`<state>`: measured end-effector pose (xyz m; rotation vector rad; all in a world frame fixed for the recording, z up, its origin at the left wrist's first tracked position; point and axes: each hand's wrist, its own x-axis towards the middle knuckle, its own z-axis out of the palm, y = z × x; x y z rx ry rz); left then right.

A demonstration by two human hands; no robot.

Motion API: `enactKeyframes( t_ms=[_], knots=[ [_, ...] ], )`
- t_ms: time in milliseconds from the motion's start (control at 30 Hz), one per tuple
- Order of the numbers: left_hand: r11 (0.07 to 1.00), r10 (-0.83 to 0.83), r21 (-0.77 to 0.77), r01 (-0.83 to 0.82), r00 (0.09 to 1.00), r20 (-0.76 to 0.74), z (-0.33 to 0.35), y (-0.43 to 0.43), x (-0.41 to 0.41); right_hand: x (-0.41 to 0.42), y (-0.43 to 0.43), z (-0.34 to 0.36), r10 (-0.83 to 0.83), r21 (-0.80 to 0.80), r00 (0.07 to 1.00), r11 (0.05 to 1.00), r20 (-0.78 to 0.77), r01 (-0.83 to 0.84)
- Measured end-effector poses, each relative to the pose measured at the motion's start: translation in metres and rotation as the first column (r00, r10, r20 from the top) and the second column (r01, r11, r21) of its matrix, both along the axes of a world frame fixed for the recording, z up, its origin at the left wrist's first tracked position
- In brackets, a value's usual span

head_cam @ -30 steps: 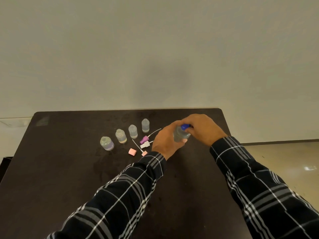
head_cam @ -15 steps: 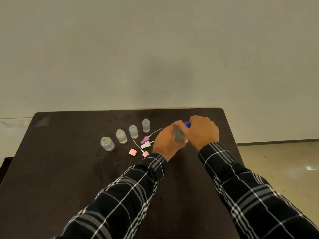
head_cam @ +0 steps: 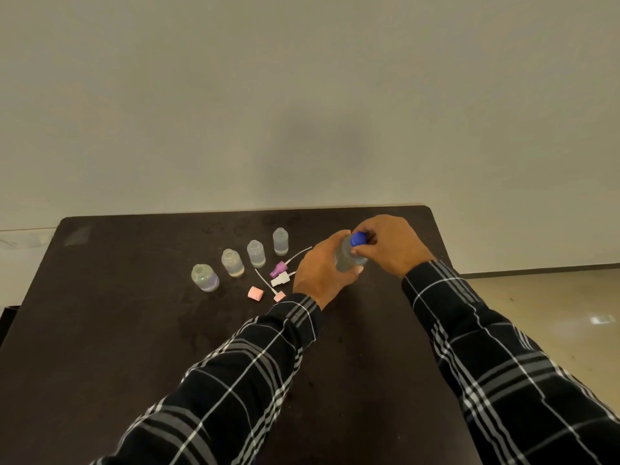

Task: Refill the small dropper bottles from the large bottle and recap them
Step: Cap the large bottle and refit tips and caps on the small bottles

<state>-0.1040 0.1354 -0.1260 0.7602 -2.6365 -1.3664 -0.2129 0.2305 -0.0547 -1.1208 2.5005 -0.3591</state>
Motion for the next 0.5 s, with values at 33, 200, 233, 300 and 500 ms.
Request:
enactKeyframes(
  t_ms=[33,200,233,300,500],
  knots=[
    [1.000,-0.010,-0.015,0.010,0.999,0.047,0.001,-0.002,-0.004,0.000,0.000,0.000,-0.010,-0.002,1.000,1.000,0.009,0.010],
    [1.000,-0.009,-0.011,0.011,0.985,0.174,0.006,0.001,-0.004,0.011,0.003,-0.009,-0.167,-0.083,0.986,0.982,0.028,0.168],
    [1.000,-0.001,-0.028,0.008,0.974,0.226,0.009,0.001,-0.010,0.014,0.003,-0.013,-0.217,-0.121,0.976,0.968,0.030,0.219],
    [1.000,0.006,-0.018,0.000,0.940,0.342,0.014,0.001,-0.024,0.021,0.001,-0.020,-0.324,-0.192,0.945,0.925,0.048,0.327],
    [0.986,0.152,0.070,-0.149,0.988,-0.041,-0.014,0.006,0.004,0.036,-0.010,-0.042,-0.478,-0.240,0.875,0.844,0.072,0.481]
  ],
)
